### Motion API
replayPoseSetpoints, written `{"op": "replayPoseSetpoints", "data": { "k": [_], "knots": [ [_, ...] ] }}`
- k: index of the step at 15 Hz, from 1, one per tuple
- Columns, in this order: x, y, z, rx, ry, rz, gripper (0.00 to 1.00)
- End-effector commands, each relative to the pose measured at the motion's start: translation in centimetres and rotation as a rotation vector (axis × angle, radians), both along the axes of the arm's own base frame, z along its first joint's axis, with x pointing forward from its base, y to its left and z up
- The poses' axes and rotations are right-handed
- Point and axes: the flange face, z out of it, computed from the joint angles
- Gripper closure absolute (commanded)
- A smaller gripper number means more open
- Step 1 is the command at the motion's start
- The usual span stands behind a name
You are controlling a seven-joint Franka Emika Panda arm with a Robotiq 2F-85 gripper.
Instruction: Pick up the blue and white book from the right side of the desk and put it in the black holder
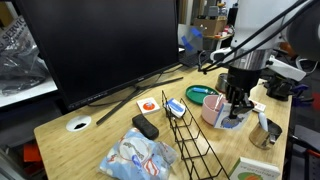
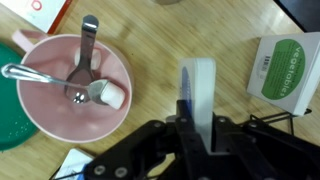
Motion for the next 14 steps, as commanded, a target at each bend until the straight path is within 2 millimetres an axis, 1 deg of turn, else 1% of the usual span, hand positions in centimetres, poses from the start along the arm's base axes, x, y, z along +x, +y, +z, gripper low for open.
{"op": "replayPoseSetpoints", "data": {
  "k": [1,3,7,8,10,14],
  "knots": [
    [0.9,0.8,3.2,-0.038,-0.012,0.121,0.96],
    [1.6,2.1,4.8,-0.055,-0.034,0.192,0.96],
    [2.9,4.7,6.7,-0.07,-0.078,0.281,0.96],
    [2.2,4.4,6.3,-0.052,-0.09,0.239,0.85],
    [2.4,4.8,6.6,-0.057,-0.095,0.253,0.85],
    [2.6,4.8,6.2,-0.058,-0.088,0.257,0.85]
  ]
}}
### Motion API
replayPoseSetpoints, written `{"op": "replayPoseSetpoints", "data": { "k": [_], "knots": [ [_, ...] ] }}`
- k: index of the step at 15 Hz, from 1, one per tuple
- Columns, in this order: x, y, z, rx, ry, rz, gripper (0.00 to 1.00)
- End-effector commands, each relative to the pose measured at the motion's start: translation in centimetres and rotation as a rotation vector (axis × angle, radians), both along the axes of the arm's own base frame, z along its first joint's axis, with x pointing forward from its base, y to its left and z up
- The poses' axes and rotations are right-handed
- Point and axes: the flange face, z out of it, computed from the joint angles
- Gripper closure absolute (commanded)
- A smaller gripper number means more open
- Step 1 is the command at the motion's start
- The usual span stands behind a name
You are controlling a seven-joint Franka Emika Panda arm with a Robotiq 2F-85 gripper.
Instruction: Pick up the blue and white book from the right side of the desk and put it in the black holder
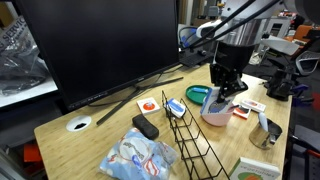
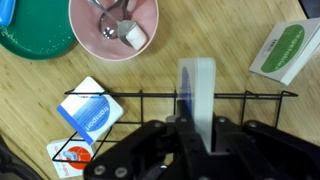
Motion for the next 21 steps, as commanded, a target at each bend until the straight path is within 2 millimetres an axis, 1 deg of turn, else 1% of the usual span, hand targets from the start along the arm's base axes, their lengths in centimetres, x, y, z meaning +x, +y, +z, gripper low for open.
{"op": "replayPoseSetpoints", "data": {
  "k": [1,3,6,8,11,16,21],
  "knots": [
    [0.0,0.0,0.1,0.0,0.0,0.0,0.96],
    [0.4,0.5,-0.6,0.008,0.018,0.011,0.96],
    [1.4,1.9,-2.1,-0.006,0.049,0.04,0.96],
    [2.6,2.8,-3.0,-0.011,0.058,0.059,0.96],
    [4.7,3.8,-3.6,-0.007,0.065,0.066,0.96],
    [7.6,4.7,-4.7,0.004,0.07,0.051,0.96],
    [9.2,5.1,-6.6,-0.003,0.09,0.054,0.96]
  ]
}}
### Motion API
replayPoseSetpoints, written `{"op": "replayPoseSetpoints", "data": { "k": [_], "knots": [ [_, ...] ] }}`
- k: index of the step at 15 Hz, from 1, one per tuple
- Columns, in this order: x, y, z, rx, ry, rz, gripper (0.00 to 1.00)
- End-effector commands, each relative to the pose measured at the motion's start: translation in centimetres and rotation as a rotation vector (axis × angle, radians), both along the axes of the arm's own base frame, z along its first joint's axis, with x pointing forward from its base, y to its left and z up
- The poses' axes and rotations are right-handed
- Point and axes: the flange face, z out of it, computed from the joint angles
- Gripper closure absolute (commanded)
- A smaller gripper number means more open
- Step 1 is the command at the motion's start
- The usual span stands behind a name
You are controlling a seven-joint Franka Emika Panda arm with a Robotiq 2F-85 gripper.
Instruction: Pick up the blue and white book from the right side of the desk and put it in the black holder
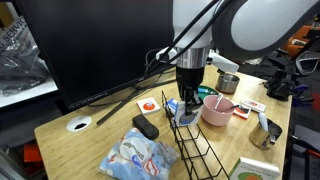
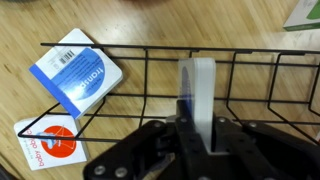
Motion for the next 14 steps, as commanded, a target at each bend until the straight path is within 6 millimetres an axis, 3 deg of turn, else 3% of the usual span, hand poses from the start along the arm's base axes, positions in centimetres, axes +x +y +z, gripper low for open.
{"op": "replayPoseSetpoints", "data": {
  "k": [1,8,14],
  "knots": [
    [1.1,-0.1,-0.8,-0.027,0.025,0.01,0.96],
    [1.0,-1.1,-3.5,-0.046,0.072,0.004,0.96],
    [1.0,-0.9,-4.9,-0.051,0.094,0.015,0.96]
  ]
}}
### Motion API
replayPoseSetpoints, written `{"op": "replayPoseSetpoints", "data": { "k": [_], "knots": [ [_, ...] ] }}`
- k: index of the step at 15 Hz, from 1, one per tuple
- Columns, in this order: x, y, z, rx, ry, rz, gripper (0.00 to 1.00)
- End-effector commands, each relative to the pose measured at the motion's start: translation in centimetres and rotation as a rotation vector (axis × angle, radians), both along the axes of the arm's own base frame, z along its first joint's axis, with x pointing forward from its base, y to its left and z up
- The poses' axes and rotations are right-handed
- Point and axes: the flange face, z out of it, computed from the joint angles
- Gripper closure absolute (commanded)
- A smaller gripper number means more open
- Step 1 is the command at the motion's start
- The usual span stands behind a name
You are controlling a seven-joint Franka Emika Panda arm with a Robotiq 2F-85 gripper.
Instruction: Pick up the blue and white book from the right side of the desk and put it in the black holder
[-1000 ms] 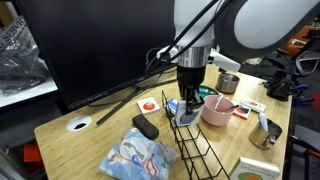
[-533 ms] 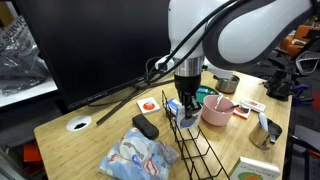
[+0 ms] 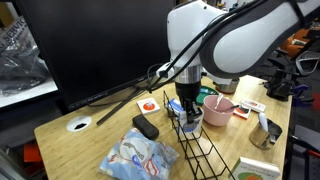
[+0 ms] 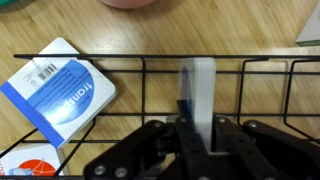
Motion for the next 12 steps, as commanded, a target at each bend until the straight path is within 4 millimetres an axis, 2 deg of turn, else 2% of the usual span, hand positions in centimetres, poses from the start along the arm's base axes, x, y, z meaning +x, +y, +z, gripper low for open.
{"op": "replayPoseSetpoints", "data": {
  "k": [1,7,8,10,12],
  "knots": [
    [0.3,0.1,-0.7,-0.023,0.022,0.02,0.96],
    [0.0,0.5,-2.9,-0.053,0.05,0.05,0.96],
    [0.0,0.5,-2.8,-0.055,0.049,0.049,0.6],
    [0.0,0.3,-2.5,-0.051,0.046,0.044,0.54],
    [-0.1,0.2,-2.1,-0.041,0.041,0.038,0.39]
  ]
}}
